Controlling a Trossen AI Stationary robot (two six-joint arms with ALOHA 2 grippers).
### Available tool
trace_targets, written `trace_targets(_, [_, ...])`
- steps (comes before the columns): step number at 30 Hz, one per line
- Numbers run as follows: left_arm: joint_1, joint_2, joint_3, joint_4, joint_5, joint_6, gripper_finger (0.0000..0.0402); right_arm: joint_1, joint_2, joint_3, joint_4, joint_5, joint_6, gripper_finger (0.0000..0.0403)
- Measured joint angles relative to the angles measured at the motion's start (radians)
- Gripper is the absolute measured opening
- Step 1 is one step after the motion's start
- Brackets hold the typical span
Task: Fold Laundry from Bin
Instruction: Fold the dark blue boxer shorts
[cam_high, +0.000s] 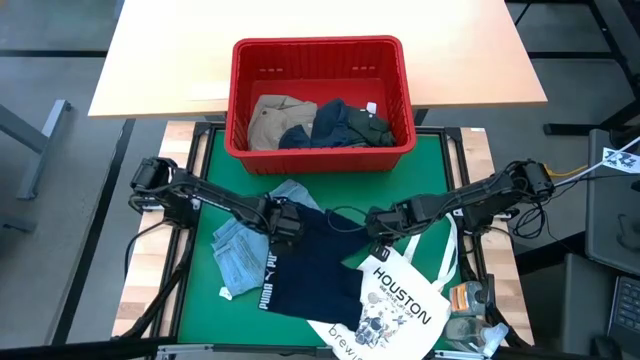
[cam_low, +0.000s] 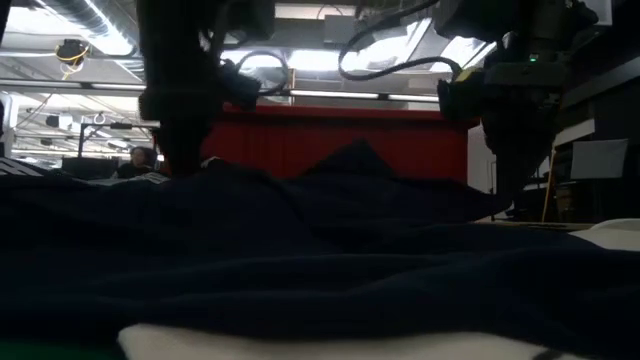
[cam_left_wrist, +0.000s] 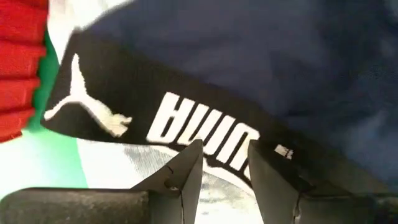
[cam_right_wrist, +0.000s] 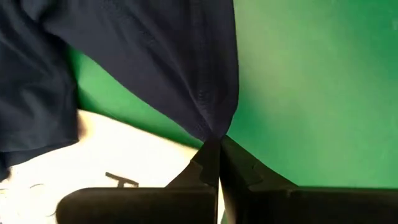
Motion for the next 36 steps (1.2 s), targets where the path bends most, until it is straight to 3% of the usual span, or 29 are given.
trace_targets(6, [0.000,0.000,-0.047,0.010,-0.007,-0.018,0.0124,0.000,0.000,0.000,0.014,-0.179,0.036,0.0002])
trace_targets(17, [0.000,0.000,-0.049,-0.002,-0.041,-0.014,0.0124,0.000,0.000,0.000,0.016,-0.326,0.065,0.0005])
trace_targets(28, [0.000,0.000,-0.049,-0.002,-0.046,-0.014,0.0124,0.000,0.000,0.000,0.016,-0.317,0.065,0.0008])
trace_targets(36, [0.000,0.000,-0.049,-0.002,-0.047,0.019,0.0124,0.000,0.000,0.000,0.012,-0.314,0.059,0.0090])
